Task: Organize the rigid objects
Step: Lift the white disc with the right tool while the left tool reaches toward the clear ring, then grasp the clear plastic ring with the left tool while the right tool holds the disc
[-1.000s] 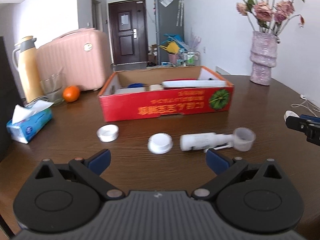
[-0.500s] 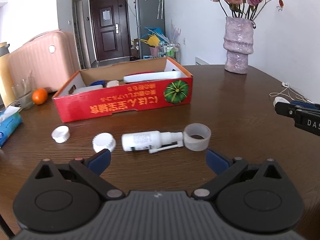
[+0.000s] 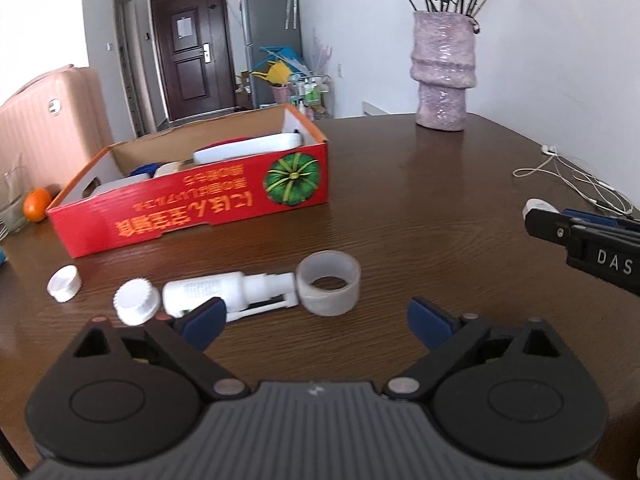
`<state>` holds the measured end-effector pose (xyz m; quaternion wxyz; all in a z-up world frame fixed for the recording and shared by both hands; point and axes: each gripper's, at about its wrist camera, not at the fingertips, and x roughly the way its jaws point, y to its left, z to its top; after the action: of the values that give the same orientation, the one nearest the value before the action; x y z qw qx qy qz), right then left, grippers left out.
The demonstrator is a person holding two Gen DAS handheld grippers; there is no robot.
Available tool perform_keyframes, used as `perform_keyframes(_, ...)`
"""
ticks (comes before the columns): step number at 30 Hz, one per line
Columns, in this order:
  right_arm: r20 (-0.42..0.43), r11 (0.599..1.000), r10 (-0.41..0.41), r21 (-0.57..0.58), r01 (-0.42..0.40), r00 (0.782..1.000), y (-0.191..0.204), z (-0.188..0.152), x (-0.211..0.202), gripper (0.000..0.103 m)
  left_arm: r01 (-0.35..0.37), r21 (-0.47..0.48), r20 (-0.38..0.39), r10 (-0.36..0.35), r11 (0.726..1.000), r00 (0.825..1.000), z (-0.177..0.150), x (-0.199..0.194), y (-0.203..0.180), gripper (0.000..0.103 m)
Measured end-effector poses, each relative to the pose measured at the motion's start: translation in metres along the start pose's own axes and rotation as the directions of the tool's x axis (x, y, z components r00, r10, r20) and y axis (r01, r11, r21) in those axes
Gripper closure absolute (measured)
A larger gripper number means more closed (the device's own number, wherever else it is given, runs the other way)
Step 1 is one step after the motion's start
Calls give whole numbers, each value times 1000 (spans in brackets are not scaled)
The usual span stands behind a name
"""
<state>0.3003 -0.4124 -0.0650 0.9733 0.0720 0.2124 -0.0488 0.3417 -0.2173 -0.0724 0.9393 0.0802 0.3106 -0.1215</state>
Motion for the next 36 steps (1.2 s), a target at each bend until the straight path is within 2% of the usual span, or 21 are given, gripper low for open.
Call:
perform_keyframes(7, 13, 1000, -8, 20, 7, 1000, -4, -1, -3, 65, 38, -28, -45, -39, 999, 998, 12, 23, -1, 32)
perform_keyframes(16, 10, 1000, 2, 17, -2, 1000, -4, -2, -4, 65, 32, -51, -88, -37, 998, 995, 21, 49, -2, 44)
perform_keyframes(18, 10, 1000, 2, 16, -2, 1000, -4, -2, -4, 65, 30, -45, -95, -34, 999, 995, 22, 53, -5, 48)
perform_keyframes(20, 9, 1000, 1, 15, -1, 1000, -4, -2, -3, 65, 26, -37, -102, -30, 999, 994, 22, 57, -7, 57)
perform_keyframes(28, 3, 1000, -4, 10, 4, 1000, -3, -3, -2, 65, 34, -30, -97, -37, 999, 995, 21, 57, -10, 58)
perform_keyframes(36, -2, 1000, -12, 11, 12, 1000, -3, -3, 1, 65, 36, -48, -74, -39, 998, 996, 21, 41, -2, 58)
